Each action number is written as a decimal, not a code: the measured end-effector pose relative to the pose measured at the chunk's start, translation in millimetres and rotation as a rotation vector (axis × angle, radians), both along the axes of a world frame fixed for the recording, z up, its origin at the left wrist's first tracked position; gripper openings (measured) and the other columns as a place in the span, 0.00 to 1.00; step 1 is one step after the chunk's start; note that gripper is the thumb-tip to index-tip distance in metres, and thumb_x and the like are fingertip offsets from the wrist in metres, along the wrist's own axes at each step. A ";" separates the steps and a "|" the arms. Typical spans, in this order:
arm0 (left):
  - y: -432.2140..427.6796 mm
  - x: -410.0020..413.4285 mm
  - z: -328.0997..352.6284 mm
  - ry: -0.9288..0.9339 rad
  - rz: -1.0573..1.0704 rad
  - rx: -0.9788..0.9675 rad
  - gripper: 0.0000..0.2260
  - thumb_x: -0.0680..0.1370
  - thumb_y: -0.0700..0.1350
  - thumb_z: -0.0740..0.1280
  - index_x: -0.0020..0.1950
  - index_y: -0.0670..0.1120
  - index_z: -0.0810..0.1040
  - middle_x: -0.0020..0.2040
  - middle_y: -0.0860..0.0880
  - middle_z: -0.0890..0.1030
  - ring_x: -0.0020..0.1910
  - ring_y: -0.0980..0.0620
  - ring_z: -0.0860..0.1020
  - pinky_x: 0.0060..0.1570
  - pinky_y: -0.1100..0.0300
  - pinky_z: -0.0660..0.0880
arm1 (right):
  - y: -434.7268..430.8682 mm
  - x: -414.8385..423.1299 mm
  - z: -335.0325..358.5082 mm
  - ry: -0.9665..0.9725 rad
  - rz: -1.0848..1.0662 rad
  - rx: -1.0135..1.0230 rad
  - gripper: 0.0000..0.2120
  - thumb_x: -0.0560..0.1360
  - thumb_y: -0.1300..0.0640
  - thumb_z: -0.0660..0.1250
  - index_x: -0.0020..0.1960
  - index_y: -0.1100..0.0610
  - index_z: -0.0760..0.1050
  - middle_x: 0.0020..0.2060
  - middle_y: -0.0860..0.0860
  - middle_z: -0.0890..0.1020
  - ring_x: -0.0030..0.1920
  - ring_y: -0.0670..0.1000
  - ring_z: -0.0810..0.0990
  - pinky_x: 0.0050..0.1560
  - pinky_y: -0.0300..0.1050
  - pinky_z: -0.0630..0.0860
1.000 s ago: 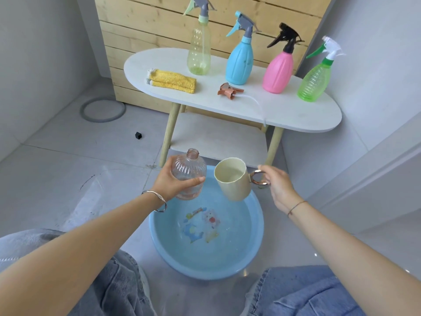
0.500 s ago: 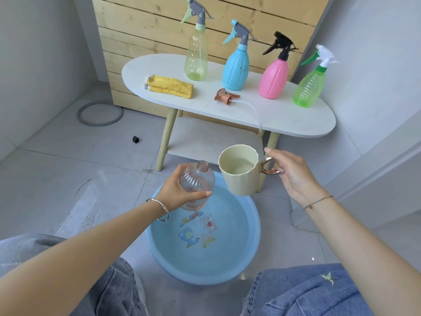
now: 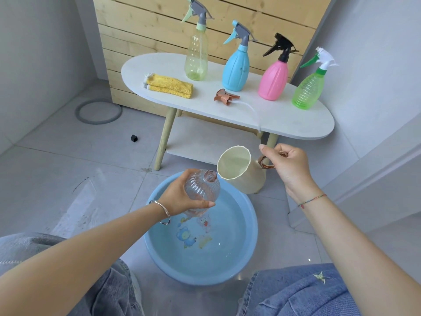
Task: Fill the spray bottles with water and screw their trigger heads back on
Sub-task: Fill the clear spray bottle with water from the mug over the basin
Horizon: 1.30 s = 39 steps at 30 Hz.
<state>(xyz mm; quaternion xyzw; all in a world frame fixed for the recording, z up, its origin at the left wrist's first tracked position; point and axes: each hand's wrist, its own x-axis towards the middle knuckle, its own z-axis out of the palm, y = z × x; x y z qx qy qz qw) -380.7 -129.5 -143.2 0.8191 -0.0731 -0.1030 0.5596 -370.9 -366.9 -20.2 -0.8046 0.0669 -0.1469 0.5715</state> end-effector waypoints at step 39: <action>-4.8 0.5 -13.7 0.014 -0.042 0.081 0.43 0.55 0.64 0.79 0.66 0.57 0.67 0.60 0.59 0.75 0.61 0.58 0.73 0.64 0.58 0.70 | 13.3 -2.6 12.7 -0.151 0.095 -0.303 0.21 0.69 0.52 0.74 0.30 0.66 0.69 0.29 0.64 0.79 0.29 0.52 0.68 0.33 0.42 0.65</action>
